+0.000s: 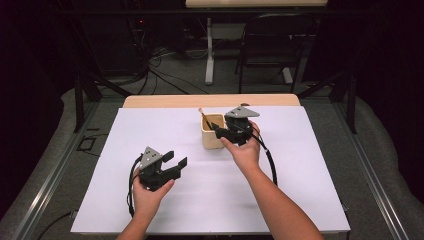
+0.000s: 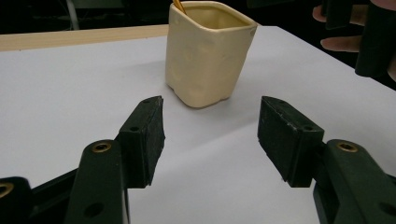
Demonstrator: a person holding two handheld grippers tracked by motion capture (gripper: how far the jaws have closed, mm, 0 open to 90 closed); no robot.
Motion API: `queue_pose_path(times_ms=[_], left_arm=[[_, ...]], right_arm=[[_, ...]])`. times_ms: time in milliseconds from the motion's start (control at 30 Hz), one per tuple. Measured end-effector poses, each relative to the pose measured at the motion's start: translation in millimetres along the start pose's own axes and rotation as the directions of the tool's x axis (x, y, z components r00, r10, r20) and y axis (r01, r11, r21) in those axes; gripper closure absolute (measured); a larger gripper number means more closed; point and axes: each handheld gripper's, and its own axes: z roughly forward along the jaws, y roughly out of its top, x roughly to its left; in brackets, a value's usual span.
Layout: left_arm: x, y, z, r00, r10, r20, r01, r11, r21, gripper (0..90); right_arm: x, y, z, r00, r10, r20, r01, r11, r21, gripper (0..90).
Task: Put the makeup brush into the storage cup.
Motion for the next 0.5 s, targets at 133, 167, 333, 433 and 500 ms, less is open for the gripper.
queue_pose_path(times_ms=[133, 167, 333, 433, 500], left_arm=[[0.7, -0.1, 0.0, 1.0, -0.006, -0.003, 0.006, 1.0, -0.003, 41.1], [0.7, 0.0, -0.1, 1.0, -0.006, -0.004, 0.006, 1.0, -0.003, 41.1], [0.2, 0.0, -0.3, 1.0, -0.002, -0.004, 0.002, 1.0, 0.0, 41.1], [0.2, 0.0, -0.3, 1.0, -0.002, -0.005, 0.002, 1.0, -0.001, 41.1], [0.5, 0.1, -0.5, 1.0, -0.002, -0.004, 0.002, 1.0, -0.002, 41.1]], right_arm=[[1.3, 0.6, -4.7, 0.9999, -0.008, -0.008, 0.008, 1.0, -0.003, 42.7], [1.6, 1.1, -6.6, 0.9999, -0.009, -0.014, 0.009, 1.0, 0.006, 42.7], [2.4, 0.5, -11.8, 0.9997, -0.011, -0.023, 0.011, 1.0, -0.009, 42.4], [2.0, 0.2, -16.7, 0.9996, -0.012, -0.026, 0.012, 1.0, 0.0, 42.4], [1.1, -0.4, -18.9, 0.9995, -0.011, -0.029, 0.011, 1.0, -0.011, 42.3]])
